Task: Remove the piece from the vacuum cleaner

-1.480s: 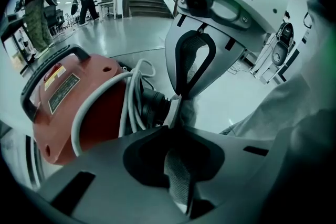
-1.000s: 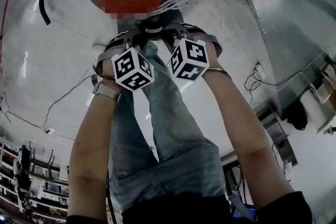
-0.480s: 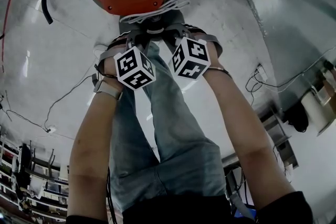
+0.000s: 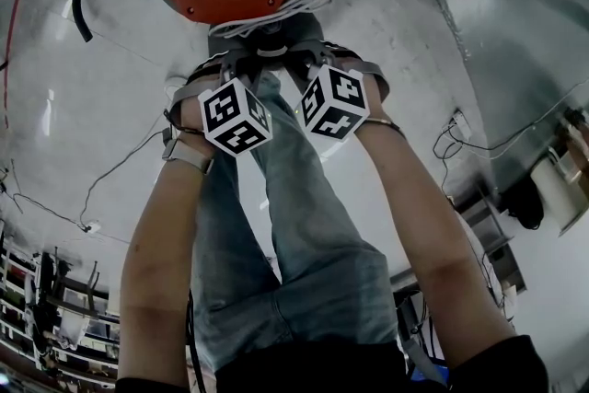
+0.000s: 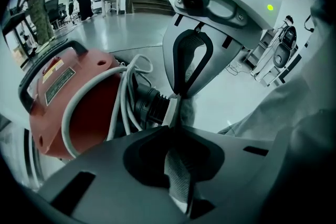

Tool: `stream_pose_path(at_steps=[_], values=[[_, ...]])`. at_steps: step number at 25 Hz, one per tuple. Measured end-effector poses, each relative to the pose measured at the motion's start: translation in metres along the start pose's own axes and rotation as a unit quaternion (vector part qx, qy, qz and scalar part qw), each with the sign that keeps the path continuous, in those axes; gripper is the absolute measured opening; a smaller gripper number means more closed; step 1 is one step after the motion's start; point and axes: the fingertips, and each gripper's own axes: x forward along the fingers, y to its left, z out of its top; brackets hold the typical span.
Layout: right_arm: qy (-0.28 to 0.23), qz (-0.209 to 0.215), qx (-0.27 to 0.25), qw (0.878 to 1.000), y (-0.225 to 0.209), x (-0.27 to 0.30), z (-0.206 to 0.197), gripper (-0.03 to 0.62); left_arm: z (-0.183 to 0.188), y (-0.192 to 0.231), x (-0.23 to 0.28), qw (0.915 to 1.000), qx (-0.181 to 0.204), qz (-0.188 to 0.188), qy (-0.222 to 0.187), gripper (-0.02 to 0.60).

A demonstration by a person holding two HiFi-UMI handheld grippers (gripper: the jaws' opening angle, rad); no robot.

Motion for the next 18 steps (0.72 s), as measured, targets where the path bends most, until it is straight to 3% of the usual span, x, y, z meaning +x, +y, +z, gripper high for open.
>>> stream_pose_path(at_steps=[18], values=[[-0.009, -0.011, 0.027, 1.0, 0.0097, -0.0002, -0.0016, 0.054, -0.0029, -0.0057, -0.0015, 0.9998, 0.017, 0.001, 0.002, 0.043]])
